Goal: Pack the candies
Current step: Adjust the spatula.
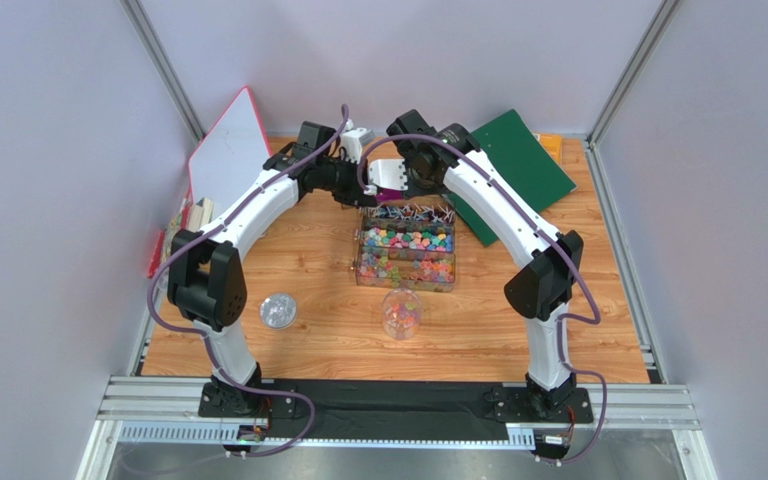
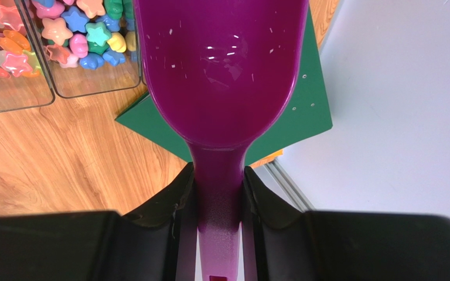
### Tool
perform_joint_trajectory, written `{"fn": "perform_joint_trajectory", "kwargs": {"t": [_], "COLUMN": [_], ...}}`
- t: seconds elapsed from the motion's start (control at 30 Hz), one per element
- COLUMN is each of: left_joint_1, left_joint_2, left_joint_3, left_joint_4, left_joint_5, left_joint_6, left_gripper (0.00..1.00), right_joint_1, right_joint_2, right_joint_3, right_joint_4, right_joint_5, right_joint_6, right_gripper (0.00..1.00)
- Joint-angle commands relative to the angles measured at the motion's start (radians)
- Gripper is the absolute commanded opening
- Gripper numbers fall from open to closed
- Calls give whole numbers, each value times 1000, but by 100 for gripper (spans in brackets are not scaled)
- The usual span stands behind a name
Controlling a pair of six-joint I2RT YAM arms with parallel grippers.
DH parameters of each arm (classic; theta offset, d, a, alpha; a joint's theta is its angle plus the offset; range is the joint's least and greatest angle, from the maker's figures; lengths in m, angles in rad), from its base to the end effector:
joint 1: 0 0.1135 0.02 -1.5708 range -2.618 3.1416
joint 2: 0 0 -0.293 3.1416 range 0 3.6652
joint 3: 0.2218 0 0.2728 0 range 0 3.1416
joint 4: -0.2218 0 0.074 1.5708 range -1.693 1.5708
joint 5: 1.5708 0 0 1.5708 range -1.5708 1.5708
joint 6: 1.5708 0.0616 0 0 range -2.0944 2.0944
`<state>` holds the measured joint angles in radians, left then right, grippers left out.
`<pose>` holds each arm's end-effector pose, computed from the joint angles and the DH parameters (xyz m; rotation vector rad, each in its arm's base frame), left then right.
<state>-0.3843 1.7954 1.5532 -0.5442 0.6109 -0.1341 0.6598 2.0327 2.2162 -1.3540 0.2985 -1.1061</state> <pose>0.4001 -0.1999 0.3055 0.6003 2.3047 -0.9702 0.3691 0.2634 0.3610 -2.0862 1.8237 -0.5305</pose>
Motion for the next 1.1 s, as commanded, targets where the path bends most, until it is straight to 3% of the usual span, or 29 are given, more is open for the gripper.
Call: {"fn": "perform_joint_trajectory", "kwargs": {"t": [0.0, 0.23, 0.4, 0.73, 1.07], "left_joint_1": [-13, -10, -10, -13, -24], "left_joint_2": [7, -83, -62, 70, 79], "left_joint_3": [61, 15, 25, 80, 82], "left_joint_4": [20, 13, 20, 20, 20], "left_joint_5": [38, 6, -40, -46, -74], "left_joint_6": [-21, 5, 13, 11, 11], "left_gripper": [0, 0, 0, 0, 0], "right_joint_1": [15, 0, 6, 14, -6], "right_joint_2": [6, 6, 3, -98, -235], "right_joint_3": [-18, -61, -44, 20, -110], "right_joint_4": [-313, -313, -315, -265, -158], "right_joint_5": [-12, 10, -7, -252, -430], "right_joint_6": [38, 43, 25, -1, 8], "right_gripper": [0, 0, 0, 0, 0]}}
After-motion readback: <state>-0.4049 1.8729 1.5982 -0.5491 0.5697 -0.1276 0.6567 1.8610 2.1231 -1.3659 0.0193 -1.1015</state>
